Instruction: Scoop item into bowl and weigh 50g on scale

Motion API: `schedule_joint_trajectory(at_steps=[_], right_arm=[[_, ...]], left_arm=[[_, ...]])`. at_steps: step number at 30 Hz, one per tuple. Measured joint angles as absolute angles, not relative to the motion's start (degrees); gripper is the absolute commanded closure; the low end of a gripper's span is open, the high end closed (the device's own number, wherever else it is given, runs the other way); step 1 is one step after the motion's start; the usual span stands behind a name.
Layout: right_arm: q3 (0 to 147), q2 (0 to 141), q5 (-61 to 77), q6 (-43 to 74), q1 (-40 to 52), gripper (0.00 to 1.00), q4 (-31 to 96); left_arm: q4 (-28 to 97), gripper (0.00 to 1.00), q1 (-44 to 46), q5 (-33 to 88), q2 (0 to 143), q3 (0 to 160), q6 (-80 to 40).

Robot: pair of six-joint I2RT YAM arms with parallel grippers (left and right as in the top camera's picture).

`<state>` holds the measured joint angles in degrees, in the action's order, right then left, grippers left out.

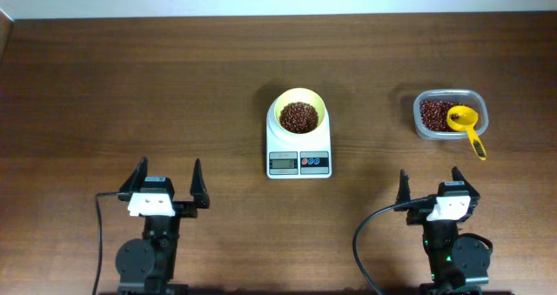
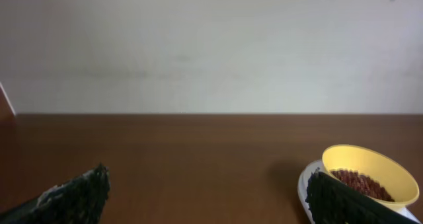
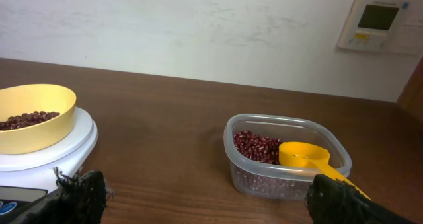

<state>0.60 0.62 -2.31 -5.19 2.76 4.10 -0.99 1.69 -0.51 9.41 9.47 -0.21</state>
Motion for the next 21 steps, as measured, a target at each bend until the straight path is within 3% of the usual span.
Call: schedule_joint_trajectory(at_steps=[5, 13, 18, 20, 21], right_arm=[[0.6, 0.6, -2.3, -5.2, 2.8, 0.01, 4.1], [0.6, 0.6, -2.3, -5.2, 2.8, 0.01, 4.1], [0.6, 0.6, -2.3, -5.2, 2.8, 0.01, 4.1], [0.6, 0.6, -2.3, -5.2, 2.8, 0.01, 4.1], [0.6, 0.6, -2.3, -5.2, 2.8, 0.01, 4.1]], left_arm=[[-9.9, 0.01, 1.7, 0.7, 5.3, 2.1, -0.2], [-13.9, 0.01, 2.5, 1.1, 0.8, 0.8, -0.2], [-25.3, 0.01, 2.5, 0.7, 0.7, 0.5, -0.2], [-25.2, 0.01, 2.5, 0.4, 0.7, 0.6, -0.2], [-19.5, 0.01, 2.5, 0.2, 0.6, 0.7, -0.2]])
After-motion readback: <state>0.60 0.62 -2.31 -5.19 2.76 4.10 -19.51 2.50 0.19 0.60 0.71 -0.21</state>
